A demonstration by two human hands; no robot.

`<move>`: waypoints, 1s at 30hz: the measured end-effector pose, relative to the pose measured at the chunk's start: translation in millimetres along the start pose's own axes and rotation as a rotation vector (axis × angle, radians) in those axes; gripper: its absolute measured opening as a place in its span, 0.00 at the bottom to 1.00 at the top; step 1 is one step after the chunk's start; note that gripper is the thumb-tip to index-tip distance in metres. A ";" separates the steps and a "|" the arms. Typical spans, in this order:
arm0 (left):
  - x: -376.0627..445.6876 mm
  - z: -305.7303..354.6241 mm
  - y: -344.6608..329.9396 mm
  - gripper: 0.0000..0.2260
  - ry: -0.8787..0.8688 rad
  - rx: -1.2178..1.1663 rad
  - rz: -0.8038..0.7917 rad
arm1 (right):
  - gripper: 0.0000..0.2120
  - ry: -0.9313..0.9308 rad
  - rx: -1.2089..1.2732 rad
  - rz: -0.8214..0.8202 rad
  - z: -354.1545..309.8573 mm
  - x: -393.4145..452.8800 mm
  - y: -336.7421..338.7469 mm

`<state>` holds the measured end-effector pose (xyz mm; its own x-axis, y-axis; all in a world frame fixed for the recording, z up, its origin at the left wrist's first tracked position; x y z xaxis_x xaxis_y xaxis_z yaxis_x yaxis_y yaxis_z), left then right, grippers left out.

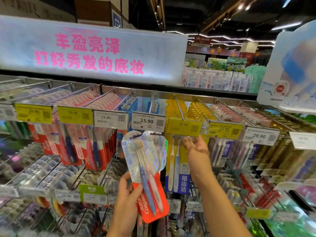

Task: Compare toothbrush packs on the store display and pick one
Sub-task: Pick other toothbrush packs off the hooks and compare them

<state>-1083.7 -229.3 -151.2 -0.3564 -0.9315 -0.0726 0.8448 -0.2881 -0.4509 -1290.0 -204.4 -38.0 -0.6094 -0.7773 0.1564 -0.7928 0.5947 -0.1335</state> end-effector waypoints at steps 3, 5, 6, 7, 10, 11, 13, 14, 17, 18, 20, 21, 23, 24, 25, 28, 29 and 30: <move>3.7 -2.1 1.8 0.13 -0.006 0.001 0.017 | 0.20 -0.017 -0.031 0.003 -0.2 5.3 -2.8; 7.0 -3.7 5.6 0.14 -0.015 -0.002 0.043 | 0.08 -0.044 -0.056 0.019 2.9 8.5 -2.2; 8.0 -4.3 7.0 0.15 -0.015 0.000 0.047 | 0.08 -0.044 -0.069 0.030 3.2 10.5 -2.6; 8.7 -4.6 7.9 0.16 -0.013 0.003 0.047 | 0.09 -0.041 -0.085 0.039 2.3 12.2 -3.2; 9.6 -4.9 8.6 0.15 -0.008 0.003 0.047 | 0.13 -0.041 -0.130 0.092 3.1 18.5 -0.1; 10.3 -5.3 9.0 0.13 -0.008 0.001 0.048 | 0.13 -0.036 -0.129 0.111 2.3 19.0 1.0; 11.5 -5.4 10.2 0.11 -0.013 0.002 0.049 | 0.12 -0.034 -0.122 0.128 4.4 21.5 3.7; 12.1 -4.5 10.2 0.10 -0.019 0.012 0.043 | 0.12 -0.035 -0.125 0.129 5.5 22.5 4.6; 14.1 -5.2 11.1 0.11 -0.018 0.033 0.040 | 0.16 -0.043 -0.136 0.153 4.9 23.1 6.2; 14.7 -5.5 10.1 0.11 -0.017 0.026 0.037 | 0.16 -0.055 -0.133 0.167 7.1 24.5 7.5; 15.1 -5.2 5.4 0.10 -0.018 0.021 0.019 | 0.13 -0.070 -0.131 0.197 10.3 25.7 9.3; 14.7 -4.7 2.8 0.09 -0.018 0.014 0.003 | 0.12 -0.074 -0.124 0.204 12.7 26.3 9.8; 13.9 -3.8 -0.8 0.10 -0.019 0.004 -0.019 | 0.09 -0.094 -0.124 0.209 19.5 27.2 10.8; 12.7 -2.8 -2.4 0.11 -0.020 0.004 -0.020 | 0.08 -0.101 -0.138 0.208 23.0 28.6 12.0; 11.9 -2.0 -3.0 0.12 -0.023 0.002 -0.016 | 0.07 -0.100 -0.155 0.209 25.3 29.8 13.6; 8.7 1.8 -8.8 0.12 -0.040 0.013 -0.020 | 0.07 -0.071 -0.202 0.228 30.3 34.0 19.3; 7.6 2.7 -10.2 0.12 -0.049 0.030 -0.027 | 0.07 -0.071 -0.212 0.238 32.4 34.8 20.8; 7.2 3.2 -11.5 0.13 -0.057 0.046 -0.034 | 0.07 -0.078 -0.213 0.252 36.2 35.4 23.0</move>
<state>-1094.6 -233.4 -143.7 -0.3631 -0.9317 -0.0068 0.8506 -0.3285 -0.4105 -1329.4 -225.6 -70.9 -0.7904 -0.6089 0.0677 -0.6069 0.7932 0.0499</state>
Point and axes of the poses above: each hand's wrist, its own x-axis towards the middle knuckle, its own y-axis out of the back of the hand, z = x × y, the point moved 9 cm from there along x, towards the middle knuckle
